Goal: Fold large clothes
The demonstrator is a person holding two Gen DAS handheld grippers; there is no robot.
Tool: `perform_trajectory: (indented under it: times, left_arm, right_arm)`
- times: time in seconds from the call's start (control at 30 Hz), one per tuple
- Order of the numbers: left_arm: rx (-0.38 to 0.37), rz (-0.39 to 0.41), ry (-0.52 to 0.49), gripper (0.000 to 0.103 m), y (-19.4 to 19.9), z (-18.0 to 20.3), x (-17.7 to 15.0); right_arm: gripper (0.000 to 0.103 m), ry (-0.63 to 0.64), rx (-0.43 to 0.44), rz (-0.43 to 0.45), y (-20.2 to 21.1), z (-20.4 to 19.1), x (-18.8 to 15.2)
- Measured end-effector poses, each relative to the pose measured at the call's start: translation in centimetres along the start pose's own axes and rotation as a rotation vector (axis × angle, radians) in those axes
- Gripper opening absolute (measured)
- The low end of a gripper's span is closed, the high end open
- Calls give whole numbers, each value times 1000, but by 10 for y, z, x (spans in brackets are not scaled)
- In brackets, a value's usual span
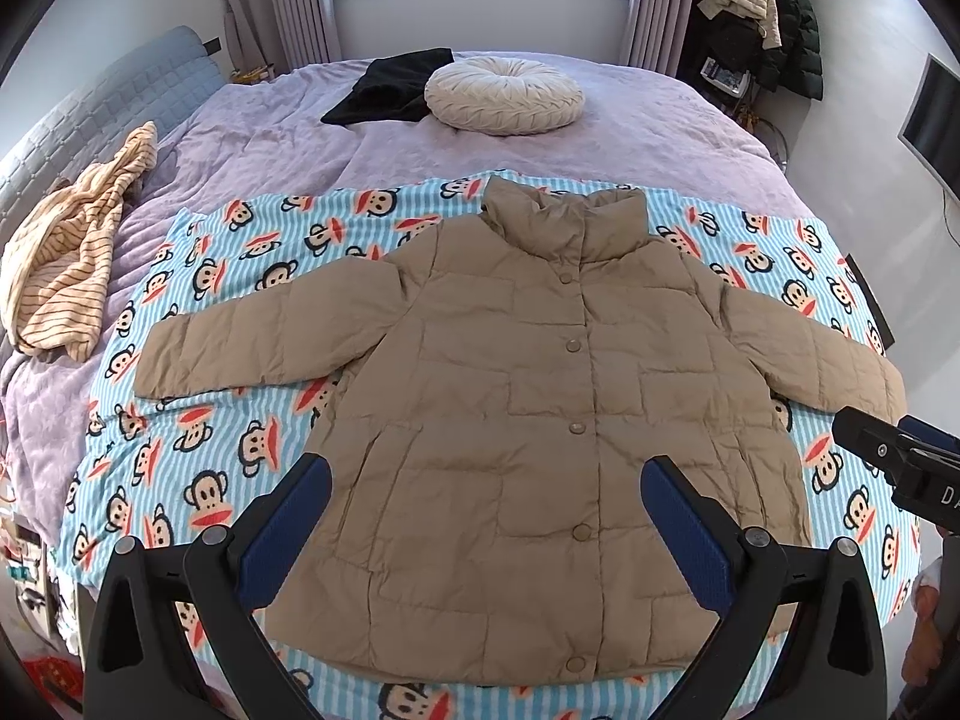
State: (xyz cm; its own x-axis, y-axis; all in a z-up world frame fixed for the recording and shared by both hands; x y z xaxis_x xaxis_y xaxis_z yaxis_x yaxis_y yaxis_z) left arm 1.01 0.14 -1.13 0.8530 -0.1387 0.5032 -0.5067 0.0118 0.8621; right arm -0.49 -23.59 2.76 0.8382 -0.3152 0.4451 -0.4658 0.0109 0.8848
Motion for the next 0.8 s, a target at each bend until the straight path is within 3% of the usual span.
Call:
perform_trajectory:
  times: [0.8]
  left_arm:
    - [0, 1, 1, 103, 1, -2, 0]
  right_arm:
    - [103, 0, 0, 0, 0, -1, 1]
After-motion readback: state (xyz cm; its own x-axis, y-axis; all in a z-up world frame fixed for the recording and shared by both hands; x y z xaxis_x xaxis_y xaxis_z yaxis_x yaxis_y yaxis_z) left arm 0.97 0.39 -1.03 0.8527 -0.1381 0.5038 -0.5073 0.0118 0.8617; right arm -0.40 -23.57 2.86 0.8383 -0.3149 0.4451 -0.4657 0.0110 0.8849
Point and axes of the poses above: each gripper's, at about its wrist camera, not at the fingertips, and y roughly against the way its jaws point, z to its right, x to its top, the point moved 3 cm from there along -y, roughly the way its jaws point, and after that the axes turned 9 degrees about -y, right-handed, at the moved point
